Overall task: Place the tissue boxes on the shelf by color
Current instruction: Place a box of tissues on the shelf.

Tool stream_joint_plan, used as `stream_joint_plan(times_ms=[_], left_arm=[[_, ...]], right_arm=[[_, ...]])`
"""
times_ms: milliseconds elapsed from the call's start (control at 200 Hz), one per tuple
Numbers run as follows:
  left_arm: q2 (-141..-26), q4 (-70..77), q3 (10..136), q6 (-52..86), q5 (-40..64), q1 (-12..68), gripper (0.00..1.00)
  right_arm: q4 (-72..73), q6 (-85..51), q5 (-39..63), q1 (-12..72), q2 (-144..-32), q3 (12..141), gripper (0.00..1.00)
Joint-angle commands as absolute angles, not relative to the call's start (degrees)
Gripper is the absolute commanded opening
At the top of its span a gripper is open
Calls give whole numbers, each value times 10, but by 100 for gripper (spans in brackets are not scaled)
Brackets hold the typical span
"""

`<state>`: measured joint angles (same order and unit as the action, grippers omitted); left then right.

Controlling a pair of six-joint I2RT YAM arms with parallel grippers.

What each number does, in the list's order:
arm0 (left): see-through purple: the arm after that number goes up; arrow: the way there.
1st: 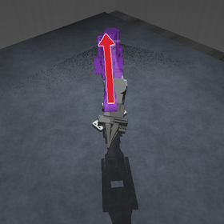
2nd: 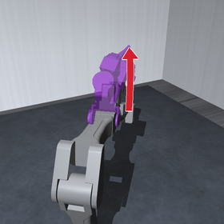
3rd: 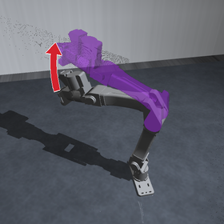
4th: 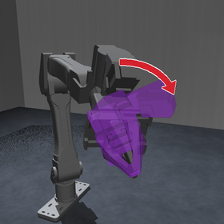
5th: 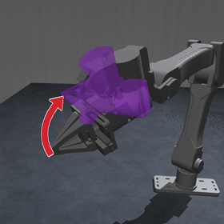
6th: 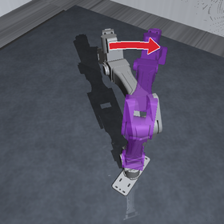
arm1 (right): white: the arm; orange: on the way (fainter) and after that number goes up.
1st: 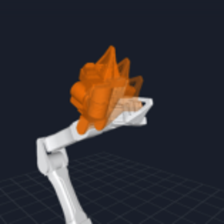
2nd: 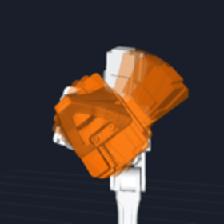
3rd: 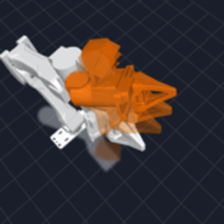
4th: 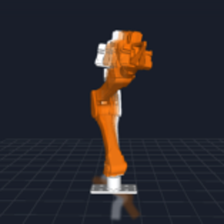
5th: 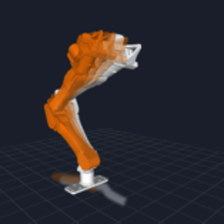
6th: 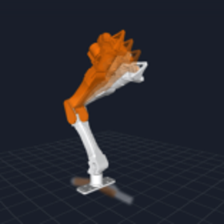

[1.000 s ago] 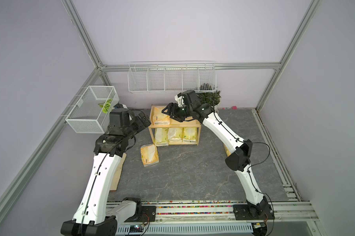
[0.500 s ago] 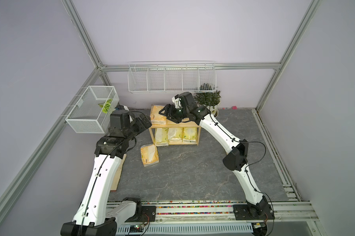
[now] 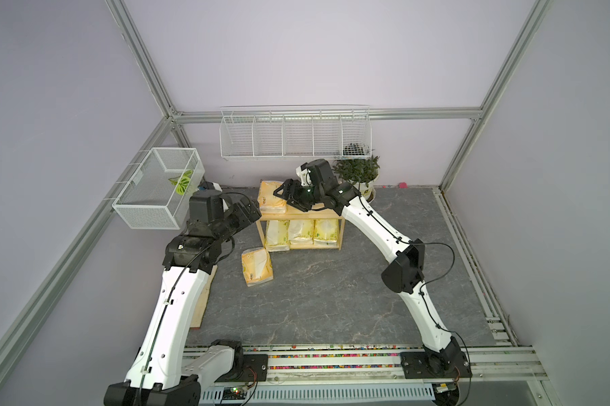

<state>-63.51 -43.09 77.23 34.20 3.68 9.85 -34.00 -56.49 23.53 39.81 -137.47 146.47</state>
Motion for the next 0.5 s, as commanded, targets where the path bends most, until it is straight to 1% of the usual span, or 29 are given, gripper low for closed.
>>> stream_joint_plan(times_ms=[0,340,495], left_arm=[[-627,-417,763,344,47,96,100],[-627,-414,758,343,48,96,100],[-618,-430,753,344,35,96,100]], right_arm=[[-328,-560,230,391,-1391,1477,76],[-307,-565,267,391,-1405,1493,75],[-333,-538,259,391,-1378,1504,75]])
